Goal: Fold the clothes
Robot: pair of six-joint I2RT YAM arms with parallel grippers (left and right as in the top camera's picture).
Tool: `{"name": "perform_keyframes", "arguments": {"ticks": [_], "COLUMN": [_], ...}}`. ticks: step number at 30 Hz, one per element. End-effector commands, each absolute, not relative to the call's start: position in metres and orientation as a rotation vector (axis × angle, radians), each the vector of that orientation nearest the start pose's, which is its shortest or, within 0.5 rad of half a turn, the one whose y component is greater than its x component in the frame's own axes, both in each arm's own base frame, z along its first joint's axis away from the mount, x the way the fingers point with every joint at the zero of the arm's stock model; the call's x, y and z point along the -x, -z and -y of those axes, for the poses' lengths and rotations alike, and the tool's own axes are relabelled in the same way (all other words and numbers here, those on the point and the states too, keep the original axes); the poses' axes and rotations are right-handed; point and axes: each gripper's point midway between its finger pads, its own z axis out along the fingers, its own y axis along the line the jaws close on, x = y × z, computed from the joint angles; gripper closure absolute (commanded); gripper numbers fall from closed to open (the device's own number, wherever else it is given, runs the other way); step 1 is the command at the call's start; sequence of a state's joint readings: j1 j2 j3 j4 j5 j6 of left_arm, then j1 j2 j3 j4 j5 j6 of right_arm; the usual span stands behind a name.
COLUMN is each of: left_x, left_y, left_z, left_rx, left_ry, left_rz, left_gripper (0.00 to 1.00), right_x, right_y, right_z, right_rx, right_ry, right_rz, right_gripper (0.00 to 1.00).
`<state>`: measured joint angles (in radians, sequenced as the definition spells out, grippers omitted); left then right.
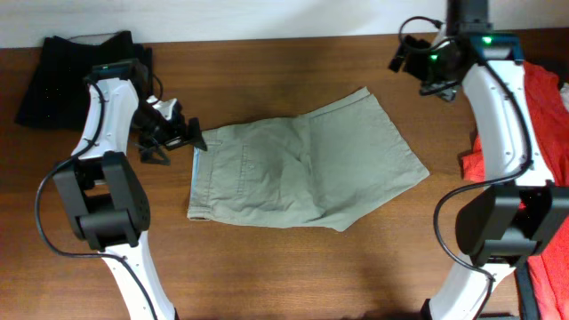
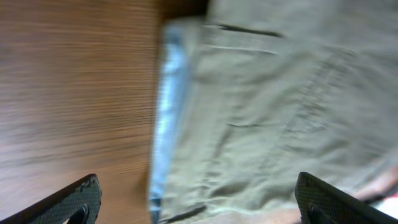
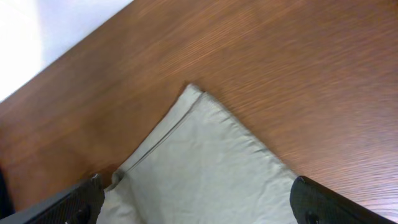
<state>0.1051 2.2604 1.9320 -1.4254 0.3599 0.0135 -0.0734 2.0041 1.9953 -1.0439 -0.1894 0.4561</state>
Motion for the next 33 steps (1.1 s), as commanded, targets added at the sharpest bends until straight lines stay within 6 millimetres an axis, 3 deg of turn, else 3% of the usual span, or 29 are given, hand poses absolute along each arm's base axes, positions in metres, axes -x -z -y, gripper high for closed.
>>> {"name": "perform_keyframes", "arguments": {"ticks": [1,5,8,11,15,19,20,23,25,28,31,33], "left_x": [-0.392,-0.373,-0.367,-0.368,-0.372,-0.373,-0.374,-0.368,-0.359,-0.354,-0.356,-0.358], "left_y": [-0.074,-0.046,-0.022,-0.018,-0.014,-0.012,-0.007,0.003,0.009,0.013,0.013,0.013], "left_z": [0.042,0.053,0.04,0.045,0.029,0.035,0.035,0.035,0.034,0.034,0.03,0.015], "left_rx": [0.055,0.02,0.164,0.162,0.266,0.243,0.242,0.243,0.245,0.246,0.255,0.284], "left_ry": [0.786,0.676,0.342,0.298,0.023,-0.009,-0.006,-0.003,-0.01,-0.013,-0.021,-0.09], "left_rz": [-3.197,-3.298,-3.37,-3.365,-3.346,-3.335,-3.328,-3.338,-3.363,-3.377,-3.366,-3.353], "left_gripper": [0.01,0.01,0.01,0.01,0.02,0.09,0.18,0.31,0.49,0.62,0.99,0.99], "right_x": [-0.5,-0.498,-0.498,-0.498,-0.498,-0.498,-0.498,-0.498,-0.498,-0.498,-0.498,-0.498], "right_y": [-0.204,-0.204,-0.204,-0.204,-0.204,-0.204,-0.204,-0.204,-0.204,-0.204,-0.204,-0.204], "right_z": [0.032,0.047,0.047,0.047,0.047,0.047,0.047,0.047,0.047,0.047,0.047,0.047], "right_rx": [-0.678,-0.715,-0.714,-0.714,-0.714,-0.714,-0.714,-0.714,-0.714,-0.714,-0.714,-0.714], "right_ry": [-0.357,-0.346,-0.346,-0.346,-0.346,-0.346,-0.346,-0.346,-0.346,-0.346,-0.346,-0.346], "right_rz": [-2.536,-2.522,-2.523,-2.523,-2.523,-2.523,-2.522,-2.523,-2.522,-2.523,-2.523,-2.523], "right_gripper": [0.01,0.01,0.01,0.01,0.01,0.01,0.01,0.01,0.02,0.02,0.01,0.01]}}
